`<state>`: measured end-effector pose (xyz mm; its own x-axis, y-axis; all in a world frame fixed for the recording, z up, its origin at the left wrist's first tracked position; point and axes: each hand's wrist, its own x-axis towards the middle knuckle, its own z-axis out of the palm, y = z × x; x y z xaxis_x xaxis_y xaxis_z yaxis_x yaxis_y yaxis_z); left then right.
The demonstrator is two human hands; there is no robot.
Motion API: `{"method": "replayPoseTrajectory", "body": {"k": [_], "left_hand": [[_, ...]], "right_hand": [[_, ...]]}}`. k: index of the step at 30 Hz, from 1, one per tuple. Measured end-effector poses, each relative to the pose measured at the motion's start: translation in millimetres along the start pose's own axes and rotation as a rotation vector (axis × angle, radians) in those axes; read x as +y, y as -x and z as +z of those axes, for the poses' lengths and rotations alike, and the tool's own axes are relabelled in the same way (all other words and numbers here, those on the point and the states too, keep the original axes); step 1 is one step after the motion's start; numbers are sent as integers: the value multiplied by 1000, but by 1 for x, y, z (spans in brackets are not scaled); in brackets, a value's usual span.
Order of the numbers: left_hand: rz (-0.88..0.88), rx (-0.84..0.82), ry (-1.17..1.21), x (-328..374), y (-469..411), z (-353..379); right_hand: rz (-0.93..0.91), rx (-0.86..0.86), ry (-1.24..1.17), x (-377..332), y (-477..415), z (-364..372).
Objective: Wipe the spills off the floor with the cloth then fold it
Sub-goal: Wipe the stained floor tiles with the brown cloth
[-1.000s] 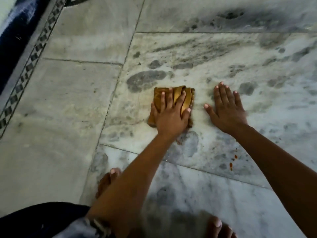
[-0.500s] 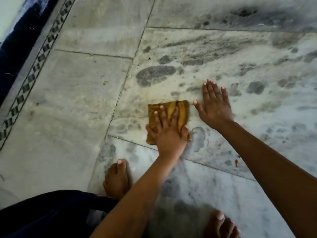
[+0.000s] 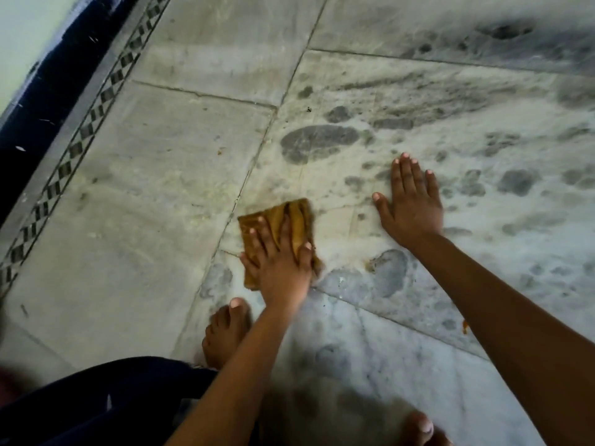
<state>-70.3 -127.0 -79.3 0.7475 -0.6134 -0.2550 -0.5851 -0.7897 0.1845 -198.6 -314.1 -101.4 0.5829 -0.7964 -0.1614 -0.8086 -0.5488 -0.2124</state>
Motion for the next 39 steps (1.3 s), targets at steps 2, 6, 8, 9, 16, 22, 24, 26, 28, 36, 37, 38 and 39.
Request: {"method": "replayPoseTrajectory", "body": {"k": [2,6,8,9,16,22,24,26,28,36,37,38,39], "left_hand": [[106,-60,-23,21,8,6],[386,-64,-219,18,-50,-13],[381,-20,-230,2,-91,-27],[296,-16,-176,-10,-106,-34],[-157,69,33,-12,-25,-10],[441,-91,-144,44,-28,-4],[481,-119,-191,48,-71,-17],[447,-180,-173,56,-102,-29],[489,-247,-238,59,-110,-35],[1349,-245,-573,5,-76,-49],[1275,-260,-564,14,-86,-48],[1147,-283,-524,24,-95,-47],[1005,-288,-450,37,-102,-46]], "right_hand": [[9,4,0,-1,1,-1],[-9,-26,18,0,1,-6],[-16,-54,58,5,2,-9],[-30,-65,75,5,1,-10],[61,-69,78,13,13,-13],[117,-41,31,13,18,-15],[179,-17,0,20,23,-17],[245,1,-29,28,29,-18],[292,22,-62,32,35,-18],[308,27,-81,54,52,-31],[323,35,-87,60,57,-31],[336,35,-88,65,62,-31],[346,27,-80,69,67,-30]]}}
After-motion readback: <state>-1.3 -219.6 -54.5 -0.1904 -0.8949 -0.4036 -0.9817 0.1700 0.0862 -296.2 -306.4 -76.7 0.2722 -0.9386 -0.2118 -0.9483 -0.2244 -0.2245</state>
